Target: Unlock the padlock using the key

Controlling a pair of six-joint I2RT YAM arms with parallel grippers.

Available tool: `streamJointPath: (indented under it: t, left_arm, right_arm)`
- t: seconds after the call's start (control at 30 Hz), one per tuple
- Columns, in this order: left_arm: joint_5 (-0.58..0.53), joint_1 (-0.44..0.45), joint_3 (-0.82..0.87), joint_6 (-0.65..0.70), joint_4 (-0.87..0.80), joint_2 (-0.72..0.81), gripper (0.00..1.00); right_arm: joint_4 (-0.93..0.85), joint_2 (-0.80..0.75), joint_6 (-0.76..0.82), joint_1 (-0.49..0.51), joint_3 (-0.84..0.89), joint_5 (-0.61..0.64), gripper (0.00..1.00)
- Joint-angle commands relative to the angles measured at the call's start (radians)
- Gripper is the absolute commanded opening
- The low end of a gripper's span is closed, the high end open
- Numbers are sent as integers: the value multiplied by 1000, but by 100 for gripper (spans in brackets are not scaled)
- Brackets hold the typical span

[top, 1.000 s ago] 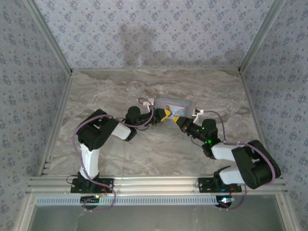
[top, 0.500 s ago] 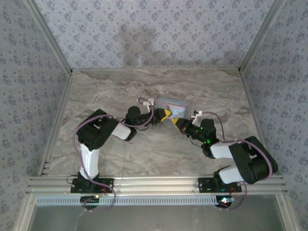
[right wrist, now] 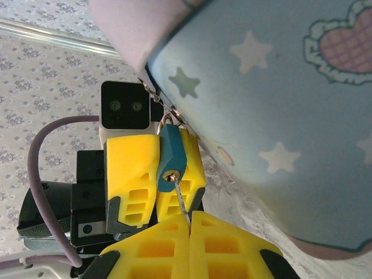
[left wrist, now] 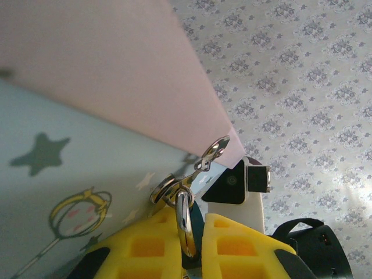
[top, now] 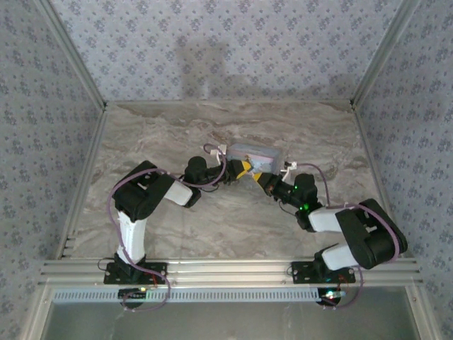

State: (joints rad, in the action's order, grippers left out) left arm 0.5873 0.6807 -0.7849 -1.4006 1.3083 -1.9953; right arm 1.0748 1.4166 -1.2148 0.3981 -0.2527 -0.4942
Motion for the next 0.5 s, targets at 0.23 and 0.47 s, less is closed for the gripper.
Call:
streamJointPath:
  t: [0.23, 0.47]
  left_arm:
    - [31, 21, -37, 10, 98, 30, 0]
    - [26, 20, -42, 8, 99, 18, 0]
  right_arm:
    - [62, 27, 0, 2, -47, -18, 0]
    - [60, 4, 3, 1, -22, -18, 0]
